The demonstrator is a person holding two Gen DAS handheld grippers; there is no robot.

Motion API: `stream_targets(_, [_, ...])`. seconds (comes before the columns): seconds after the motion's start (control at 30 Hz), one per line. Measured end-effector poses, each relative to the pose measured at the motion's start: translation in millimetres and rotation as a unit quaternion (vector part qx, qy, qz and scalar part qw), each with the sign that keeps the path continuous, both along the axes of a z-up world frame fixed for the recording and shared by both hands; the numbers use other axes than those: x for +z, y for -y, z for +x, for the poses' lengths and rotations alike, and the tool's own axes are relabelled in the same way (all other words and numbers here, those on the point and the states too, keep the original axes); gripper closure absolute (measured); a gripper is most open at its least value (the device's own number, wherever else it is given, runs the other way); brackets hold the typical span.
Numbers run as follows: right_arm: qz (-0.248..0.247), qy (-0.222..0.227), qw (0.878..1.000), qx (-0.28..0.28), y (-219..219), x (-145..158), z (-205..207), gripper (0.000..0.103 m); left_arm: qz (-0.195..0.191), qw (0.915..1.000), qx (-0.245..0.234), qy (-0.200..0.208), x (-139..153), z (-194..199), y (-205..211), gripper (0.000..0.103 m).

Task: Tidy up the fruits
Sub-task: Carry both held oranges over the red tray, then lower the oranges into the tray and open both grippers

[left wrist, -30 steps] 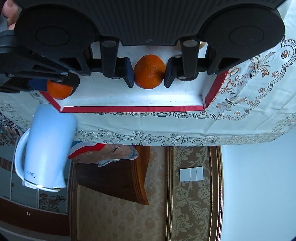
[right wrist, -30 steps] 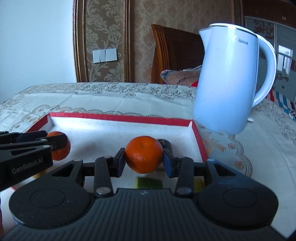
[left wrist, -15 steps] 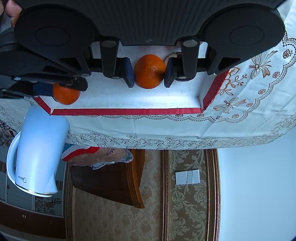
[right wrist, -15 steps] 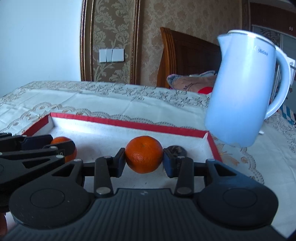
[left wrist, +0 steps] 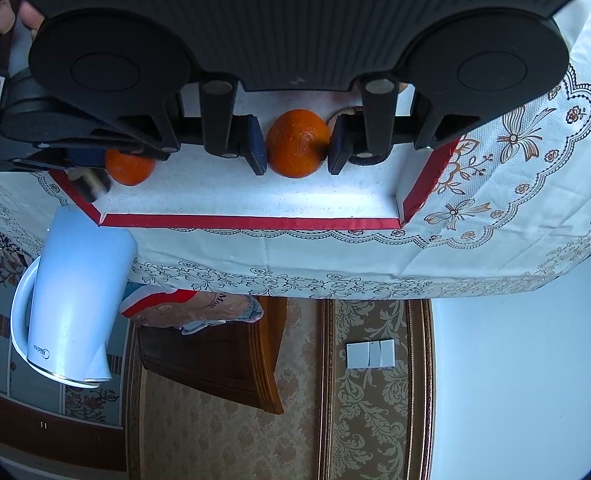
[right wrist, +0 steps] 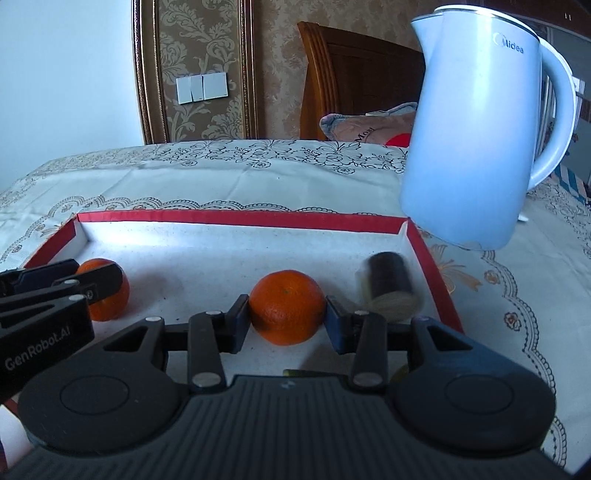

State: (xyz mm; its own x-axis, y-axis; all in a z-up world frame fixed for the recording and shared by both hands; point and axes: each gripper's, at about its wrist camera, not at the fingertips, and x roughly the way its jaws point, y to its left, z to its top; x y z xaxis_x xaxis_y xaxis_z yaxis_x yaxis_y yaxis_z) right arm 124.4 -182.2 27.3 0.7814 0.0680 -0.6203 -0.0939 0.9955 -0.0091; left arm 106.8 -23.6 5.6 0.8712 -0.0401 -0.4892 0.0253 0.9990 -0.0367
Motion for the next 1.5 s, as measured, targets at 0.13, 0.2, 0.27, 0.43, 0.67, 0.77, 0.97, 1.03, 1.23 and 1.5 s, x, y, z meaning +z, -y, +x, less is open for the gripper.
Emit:
stream_targets(0.13, [-0.005, 0.008, 1.000, -0.005, -1, 0, -7, 0.033, 0.005, 1.0000, -0.001, 0.000, -1, -3, 2, 0.065])
stream_targets(0.2, [-0.008, 0.010, 1.000, -0.005, -1, -1, -10, 0.032, 0.008, 1.0000, -0.003, -0.001, -1, -4, 3, 0.065])
stream_targets(0.27, [-0.006, 0.010, 1.000, -0.003, -1, 0, -12, 0.030, 0.006, 1.0000, -0.001, -0.001, -1, -5, 3, 0.065])
stream_targets(0.43, [0.001, 0.017, 1.000, -0.012, 2, 2, -14, 0.025, 0.000, 1.0000, -0.001, -0.002, -1, -5, 2, 0.064])
stream_targets(0.67, [0.001, 0.021, 0.999, -0.024, 5, 2, -16, 0.017, 0.003, 1.0000, -0.002, -0.001, -2, -6, 2, 0.062])
stream_targets(0.77, [0.001, 0.020, 0.999, -0.026, 6, 2, -16, 0.016, 0.006, 1.0000, -0.001, 0.000, -2, -7, 3, 0.062])
stream_targets(0.97, [0.004, 0.024, 0.999, -0.028, 8, 3, -21, 0.011, -0.003, 1.0000, 0.003, -0.002, -1, -10, -1, 0.059])
stream_targets(1.03, [0.006, 0.026, 0.999, -0.029, 9, 3, -23, 0.010, -0.003, 1.0000, 0.006, -0.002, -1, -11, -1, 0.056])
stream_targets(1.23, [0.003, 0.030, 0.999, -0.028, 9, 4, -28, 0.009, -0.001, 0.9999, 0.008, -0.006, -1, -14, -3, 0.053])
stream_targets(1.5, [0.009, 0.044, 0.998, -0.032, 13, 7, -41, 0.000, -0.008, 0.9997, 0.013, -0.021, -2, -18, -8, 0.043])
